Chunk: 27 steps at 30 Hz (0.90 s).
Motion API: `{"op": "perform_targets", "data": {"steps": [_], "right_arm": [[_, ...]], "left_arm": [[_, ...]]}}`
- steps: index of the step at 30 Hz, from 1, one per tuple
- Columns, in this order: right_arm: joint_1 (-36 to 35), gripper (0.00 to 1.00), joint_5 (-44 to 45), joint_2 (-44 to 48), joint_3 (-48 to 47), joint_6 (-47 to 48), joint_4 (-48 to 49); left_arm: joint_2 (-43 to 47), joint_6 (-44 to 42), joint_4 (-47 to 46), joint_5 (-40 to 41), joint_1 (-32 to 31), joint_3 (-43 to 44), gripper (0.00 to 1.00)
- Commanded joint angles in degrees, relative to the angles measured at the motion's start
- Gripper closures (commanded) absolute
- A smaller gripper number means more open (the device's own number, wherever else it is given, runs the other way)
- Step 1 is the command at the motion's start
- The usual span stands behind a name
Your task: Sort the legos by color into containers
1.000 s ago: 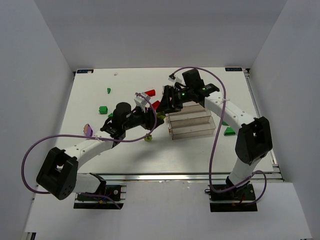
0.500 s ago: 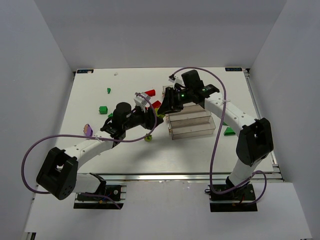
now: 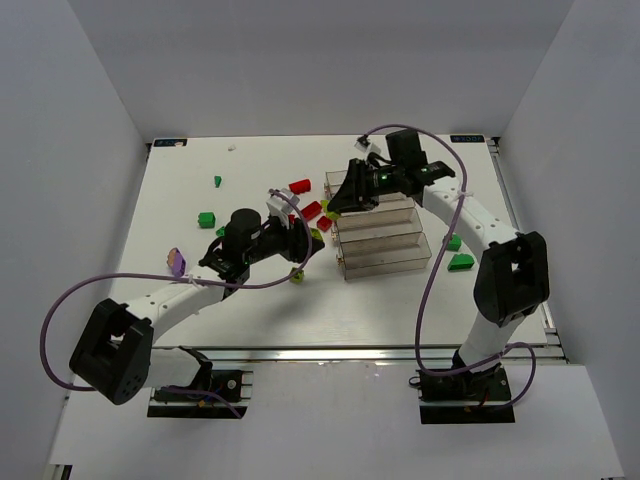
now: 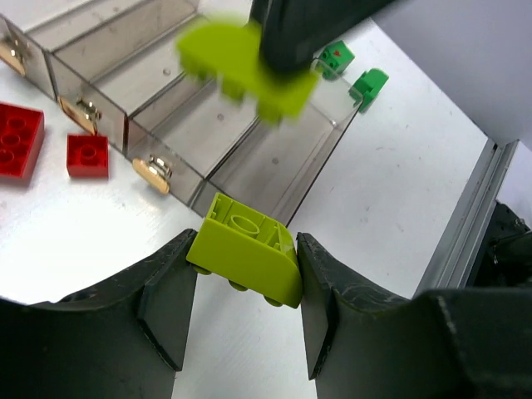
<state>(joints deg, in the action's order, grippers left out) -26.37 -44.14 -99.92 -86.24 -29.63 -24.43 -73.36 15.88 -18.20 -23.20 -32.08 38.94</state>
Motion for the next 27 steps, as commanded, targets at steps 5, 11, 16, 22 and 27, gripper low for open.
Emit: {"op": "perform_targets", "data": {"steps": [5,11,16,22,27], "right_arm": [[3.9,1.0,-2.3,-0.6,-3.8,3.9,4.0],[8.4,1.0,0.5,-3.7,-10.9,35.0,-2.4],[9.5,1.0,15.1,-5.6,-13.2,62.5,-3.0],[9.8,1.0,27.3,-8.5,-10.3,78.5,4.4],[9.9,1.0,31.4,-11.6,-9.8,83.9,10.0]], "left_arm": [[1.9,0.2,0.9,0.4,0.0,-0.6,0.79],[0.8,6.6,1.3,0.5,0.1,1.8,0.79],[0.7,11.3,3.4,1.1,0.2,5.1,0.79],[3.7,15.0,1.9,3.2,0.7,5.2,0.79],[5.2,16.4,4.0,4.2,1.3,6.3,0.79]]}}
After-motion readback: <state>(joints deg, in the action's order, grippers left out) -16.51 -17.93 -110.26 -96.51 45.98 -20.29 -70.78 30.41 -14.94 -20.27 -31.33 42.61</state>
